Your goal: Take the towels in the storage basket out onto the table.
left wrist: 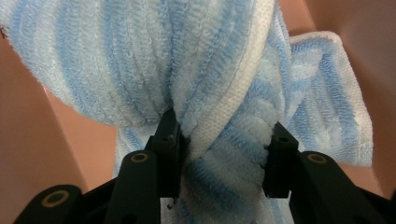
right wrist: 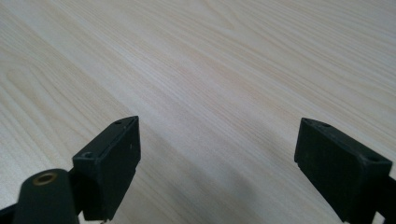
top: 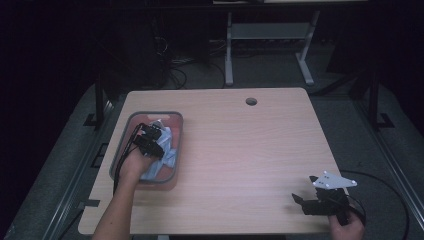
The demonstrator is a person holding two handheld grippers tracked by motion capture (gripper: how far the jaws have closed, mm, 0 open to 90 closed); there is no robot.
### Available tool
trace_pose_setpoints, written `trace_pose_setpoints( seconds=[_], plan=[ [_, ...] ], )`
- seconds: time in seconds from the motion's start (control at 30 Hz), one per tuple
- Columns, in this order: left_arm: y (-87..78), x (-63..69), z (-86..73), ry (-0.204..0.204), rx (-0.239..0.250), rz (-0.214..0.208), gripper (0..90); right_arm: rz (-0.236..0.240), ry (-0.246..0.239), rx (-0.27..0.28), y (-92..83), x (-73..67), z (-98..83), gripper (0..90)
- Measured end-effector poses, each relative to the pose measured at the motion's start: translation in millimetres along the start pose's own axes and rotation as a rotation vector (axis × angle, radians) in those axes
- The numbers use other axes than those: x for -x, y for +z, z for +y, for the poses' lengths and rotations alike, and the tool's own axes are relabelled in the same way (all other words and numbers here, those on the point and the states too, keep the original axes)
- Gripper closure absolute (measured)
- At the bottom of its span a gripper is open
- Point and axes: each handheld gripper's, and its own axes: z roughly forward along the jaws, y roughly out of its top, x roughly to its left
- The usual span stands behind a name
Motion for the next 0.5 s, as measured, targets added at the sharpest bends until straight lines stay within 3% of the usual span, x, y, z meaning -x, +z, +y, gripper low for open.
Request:
trace_pose_setpoints(
  seconds=[0.1, 0.27, 0.5],
  plan=[
    [0.4, -0.8, -0.9, -0.005, 0.005, -0.005, 59.3, -0.001, 0.003, -0.001, -0.3, 0.1, -0.2, 13.9],
    [1.1, -9.5, -4.8, -0.037, 0.022, -0.056, 61.7, 0.0, 0.0, -0.001, 0.5, -1.1, 0.7, 13.9],
    [0.2, -8.6, -3.9, -0.04, 0.018, -0.049, 62.3, 0.001, -0.006, -0.005, 2.1, -3.3, 2.0, 13.9]
  ],
)
